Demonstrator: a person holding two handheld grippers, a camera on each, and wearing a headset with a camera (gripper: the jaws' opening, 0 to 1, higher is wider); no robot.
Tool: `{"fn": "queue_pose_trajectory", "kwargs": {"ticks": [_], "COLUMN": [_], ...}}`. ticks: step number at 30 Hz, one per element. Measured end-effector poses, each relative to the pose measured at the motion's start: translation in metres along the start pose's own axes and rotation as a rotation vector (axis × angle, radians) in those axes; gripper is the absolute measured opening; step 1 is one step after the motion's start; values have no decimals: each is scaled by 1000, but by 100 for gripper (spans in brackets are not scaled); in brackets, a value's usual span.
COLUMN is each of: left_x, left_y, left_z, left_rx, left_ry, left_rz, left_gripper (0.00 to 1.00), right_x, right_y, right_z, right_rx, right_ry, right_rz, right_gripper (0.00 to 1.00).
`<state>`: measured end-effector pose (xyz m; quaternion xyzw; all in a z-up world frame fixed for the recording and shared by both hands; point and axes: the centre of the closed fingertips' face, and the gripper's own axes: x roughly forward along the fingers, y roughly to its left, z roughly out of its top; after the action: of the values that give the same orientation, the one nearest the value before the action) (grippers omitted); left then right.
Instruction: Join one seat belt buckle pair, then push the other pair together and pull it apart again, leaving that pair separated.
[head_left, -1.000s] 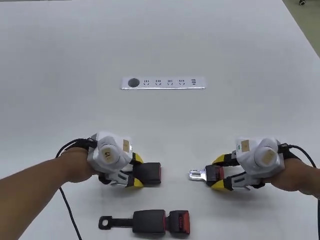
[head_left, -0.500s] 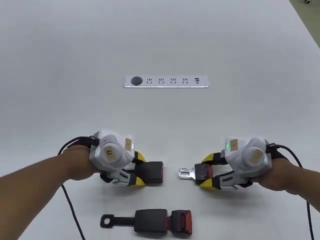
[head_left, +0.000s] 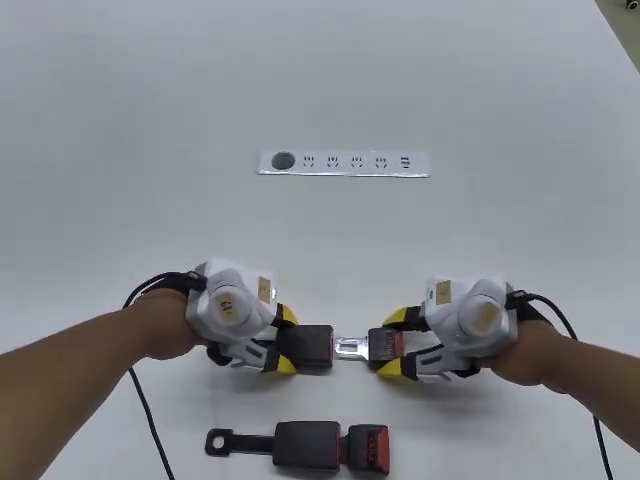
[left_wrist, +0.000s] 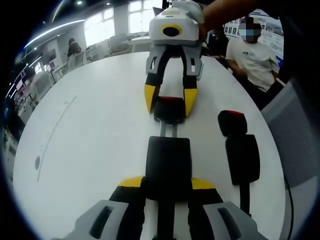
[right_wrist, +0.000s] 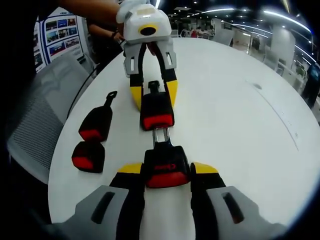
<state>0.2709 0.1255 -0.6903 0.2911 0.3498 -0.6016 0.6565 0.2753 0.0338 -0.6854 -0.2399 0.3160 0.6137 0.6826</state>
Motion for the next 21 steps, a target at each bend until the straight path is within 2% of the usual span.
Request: {"fn": "queue_pose_trajectory", "kwargs": {"ticks": [11,15,21], "left_x": [-1,-1,-2], "left_y": [-1,0,-1], "left_z": [0,0,0], "left_rx": [4,4,4], "left_ry": [4,8,10], "left_rz": [-3,-3,-5], "left_gripper": [33,33,33], "right_x": [6,16,21], "right_y": [3,9,10], "right_z": [0,9,8], "right_rx": [-21,-35,-21], "right_ry": [16,16,23], "right_rz": [12,29,17], "right_gripper": [33,33,33]}}
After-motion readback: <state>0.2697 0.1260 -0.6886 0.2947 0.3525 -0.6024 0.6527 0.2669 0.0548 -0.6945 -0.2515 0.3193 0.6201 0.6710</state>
